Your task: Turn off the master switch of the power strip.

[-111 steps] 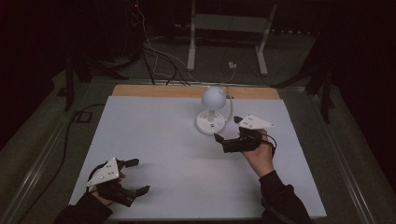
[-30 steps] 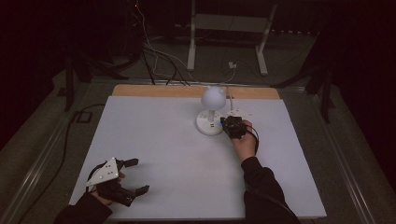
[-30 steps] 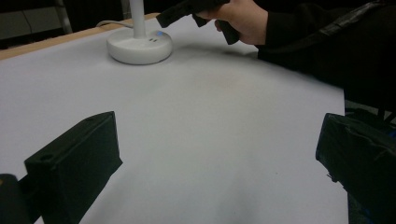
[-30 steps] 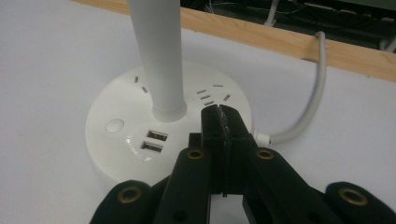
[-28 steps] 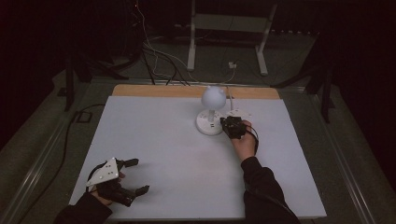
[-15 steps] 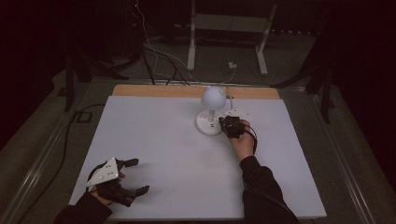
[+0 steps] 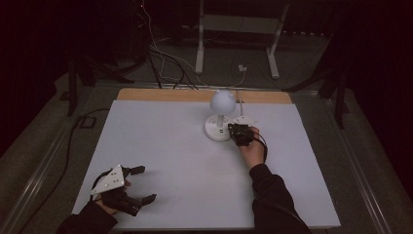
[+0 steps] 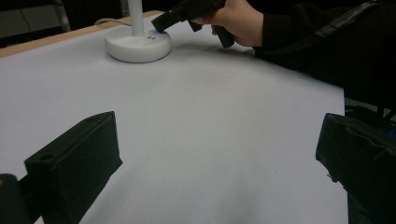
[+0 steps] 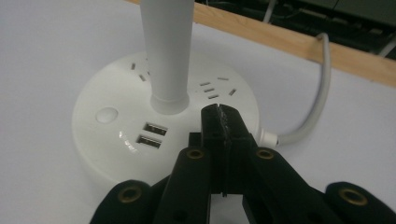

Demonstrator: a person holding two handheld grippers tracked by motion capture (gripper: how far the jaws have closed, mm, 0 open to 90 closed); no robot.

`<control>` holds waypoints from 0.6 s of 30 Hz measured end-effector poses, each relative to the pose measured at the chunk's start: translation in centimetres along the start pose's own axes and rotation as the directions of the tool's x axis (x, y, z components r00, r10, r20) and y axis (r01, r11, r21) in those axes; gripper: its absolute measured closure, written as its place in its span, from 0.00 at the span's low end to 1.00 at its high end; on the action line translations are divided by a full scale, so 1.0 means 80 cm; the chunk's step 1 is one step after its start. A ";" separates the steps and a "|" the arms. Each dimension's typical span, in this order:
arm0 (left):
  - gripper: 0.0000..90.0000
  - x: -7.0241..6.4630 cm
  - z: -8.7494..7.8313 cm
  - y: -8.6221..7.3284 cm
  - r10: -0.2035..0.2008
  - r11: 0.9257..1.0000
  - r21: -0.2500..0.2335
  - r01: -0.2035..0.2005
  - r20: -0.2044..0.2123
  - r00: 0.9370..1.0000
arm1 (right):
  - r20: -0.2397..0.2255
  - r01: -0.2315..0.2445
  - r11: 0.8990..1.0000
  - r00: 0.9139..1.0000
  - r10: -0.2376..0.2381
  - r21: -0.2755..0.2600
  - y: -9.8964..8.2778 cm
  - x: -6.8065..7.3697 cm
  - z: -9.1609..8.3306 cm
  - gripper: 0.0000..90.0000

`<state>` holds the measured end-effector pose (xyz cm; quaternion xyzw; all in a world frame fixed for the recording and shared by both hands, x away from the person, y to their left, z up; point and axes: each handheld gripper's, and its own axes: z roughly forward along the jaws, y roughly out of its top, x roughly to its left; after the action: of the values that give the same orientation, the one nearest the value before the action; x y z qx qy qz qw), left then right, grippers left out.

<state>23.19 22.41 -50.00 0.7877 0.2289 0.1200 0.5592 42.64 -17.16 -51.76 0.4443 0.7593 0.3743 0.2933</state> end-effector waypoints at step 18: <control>0.00 0.000 0.001 0.000 -0.006 1.000 0.002 0.005 0.002 1.000 | 0.030 0.034 0.999 0.999 -0.034 0.000 0.001 0.003 0.004 1.00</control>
<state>23.20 22.36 -50.04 0.7876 0.2307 0.1176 0.5591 42.79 -16.84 -51.88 0.4370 0.7620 0.3628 0.3111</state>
